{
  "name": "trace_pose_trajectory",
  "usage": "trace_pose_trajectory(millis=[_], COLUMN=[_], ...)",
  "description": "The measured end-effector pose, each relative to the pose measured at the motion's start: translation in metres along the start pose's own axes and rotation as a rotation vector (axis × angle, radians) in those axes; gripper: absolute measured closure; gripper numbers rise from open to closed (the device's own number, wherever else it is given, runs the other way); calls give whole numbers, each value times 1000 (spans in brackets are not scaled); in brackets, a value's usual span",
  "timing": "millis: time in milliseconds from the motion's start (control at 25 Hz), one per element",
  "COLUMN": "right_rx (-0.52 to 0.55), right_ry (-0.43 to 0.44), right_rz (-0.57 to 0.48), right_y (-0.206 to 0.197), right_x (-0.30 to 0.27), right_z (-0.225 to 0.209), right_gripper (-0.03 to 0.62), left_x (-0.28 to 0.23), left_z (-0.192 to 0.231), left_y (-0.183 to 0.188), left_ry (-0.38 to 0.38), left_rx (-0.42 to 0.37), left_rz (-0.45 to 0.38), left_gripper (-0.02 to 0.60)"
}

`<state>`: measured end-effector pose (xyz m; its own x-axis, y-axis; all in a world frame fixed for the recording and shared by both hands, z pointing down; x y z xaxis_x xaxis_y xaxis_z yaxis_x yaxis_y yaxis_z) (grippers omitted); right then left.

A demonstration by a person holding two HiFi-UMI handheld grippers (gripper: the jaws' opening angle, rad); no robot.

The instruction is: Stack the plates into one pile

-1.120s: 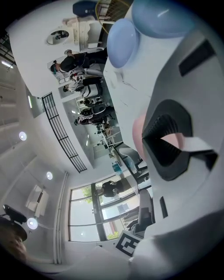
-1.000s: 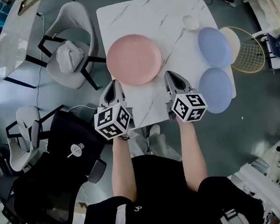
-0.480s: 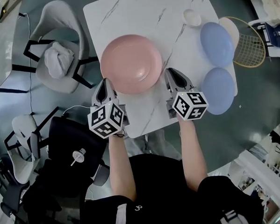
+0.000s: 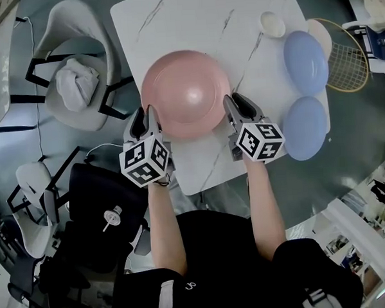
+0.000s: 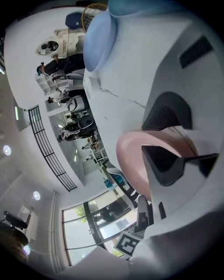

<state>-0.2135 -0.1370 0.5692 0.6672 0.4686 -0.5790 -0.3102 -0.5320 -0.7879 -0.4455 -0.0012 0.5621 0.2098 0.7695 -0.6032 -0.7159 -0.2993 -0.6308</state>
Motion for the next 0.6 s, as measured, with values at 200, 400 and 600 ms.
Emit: trace_pose_trajectory(millis=[200, 400, 600], right_rx=[-18, -30, -28], right_ry=[-4, 8, -16], right_rz=[18, 39, 77], right_y=[-4, -8, -8], right_x=[-10, -13, -16], right_z=[-2, 1, -1], right_gripper=[477, 488, 524], left_x=[-7, -11, -12], left_z=[7, 10, 9], left_y=[-5, -12, -10], left_ry=[7, 13, 29], left_rx=[-1, -4, 13], left_rz=[34, 62, 51], left_gripper=[463, 512, 529])
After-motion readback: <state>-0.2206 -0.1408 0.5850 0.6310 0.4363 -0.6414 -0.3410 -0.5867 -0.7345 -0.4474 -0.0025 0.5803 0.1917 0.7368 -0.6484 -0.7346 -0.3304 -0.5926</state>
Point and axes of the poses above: the fingertips, and each gripper's own axes: x backward along the fingers, z to its left, y out of its top, the point moved 3 cm from there along x, backward along the fingers, and after that the axes turned 12 degrees about x, right-handed, at the moved point
